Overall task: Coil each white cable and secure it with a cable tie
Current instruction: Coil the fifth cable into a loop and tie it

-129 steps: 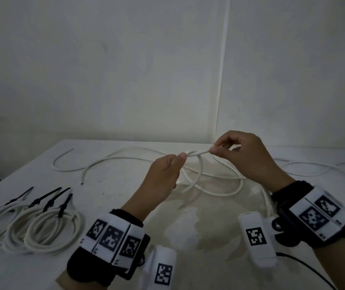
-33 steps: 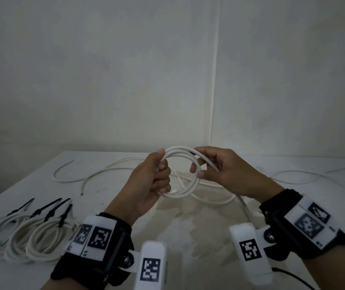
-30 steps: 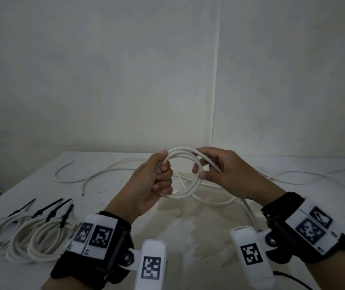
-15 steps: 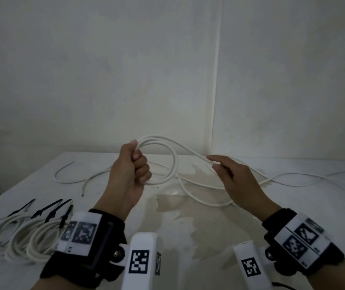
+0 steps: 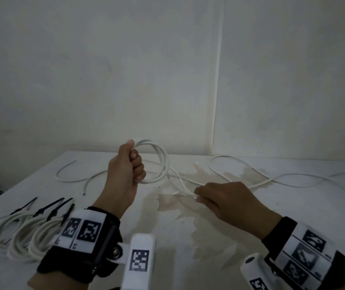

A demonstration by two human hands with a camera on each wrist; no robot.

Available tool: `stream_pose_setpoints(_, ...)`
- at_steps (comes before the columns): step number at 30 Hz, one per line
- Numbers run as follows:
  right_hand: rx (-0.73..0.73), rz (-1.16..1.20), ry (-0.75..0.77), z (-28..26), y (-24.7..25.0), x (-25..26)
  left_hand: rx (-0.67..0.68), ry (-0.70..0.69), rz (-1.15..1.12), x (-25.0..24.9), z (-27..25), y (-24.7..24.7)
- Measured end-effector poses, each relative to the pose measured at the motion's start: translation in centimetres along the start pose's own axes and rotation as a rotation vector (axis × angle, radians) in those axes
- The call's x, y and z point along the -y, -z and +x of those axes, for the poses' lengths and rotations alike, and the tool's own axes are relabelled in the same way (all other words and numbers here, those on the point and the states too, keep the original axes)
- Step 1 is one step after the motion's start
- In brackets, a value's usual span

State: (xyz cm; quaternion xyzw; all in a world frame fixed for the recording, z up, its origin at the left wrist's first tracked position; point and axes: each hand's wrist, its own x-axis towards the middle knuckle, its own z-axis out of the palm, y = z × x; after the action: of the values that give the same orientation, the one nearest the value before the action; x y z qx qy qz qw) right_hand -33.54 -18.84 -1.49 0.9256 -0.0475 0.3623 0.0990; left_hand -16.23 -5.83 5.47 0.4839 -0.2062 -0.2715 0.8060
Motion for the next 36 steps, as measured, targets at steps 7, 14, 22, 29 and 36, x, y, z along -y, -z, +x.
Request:
stream_pose_setpoints(7, -0.062, -0.052, 0.039, 0.8, 0.7, 2.7, -0.083, -0.09, 0.162, 0.6, -0.6, -1.1)
stream_pose_setpoints(14, -0.112, -0.044, 0.079, 2.2, 1.0, 4.3, -0.032, -0.09, 0.322, 2.4, -2.4, -3.0)
stream_pose_setpoints(22, -0.19, 0.139, 0.101, 4.5, 3.2, 3.3, 0.278, -0.086, 0.541, 3.9, -4.6, -3.1)
stream_pose_setpoints(29, -0.128, 0.378, -0.118, 4.6, 3.7, -0.4, 0.391, 0.177, 0.431, 3.7, -5.2, -3.0)
stream_pose_setpoints(36, 0.037, 0.712, -0.493, 3.8, 3.6, -0.7, 0.427, 0.242, 0.318, 3.0, -4.9, -3.6)
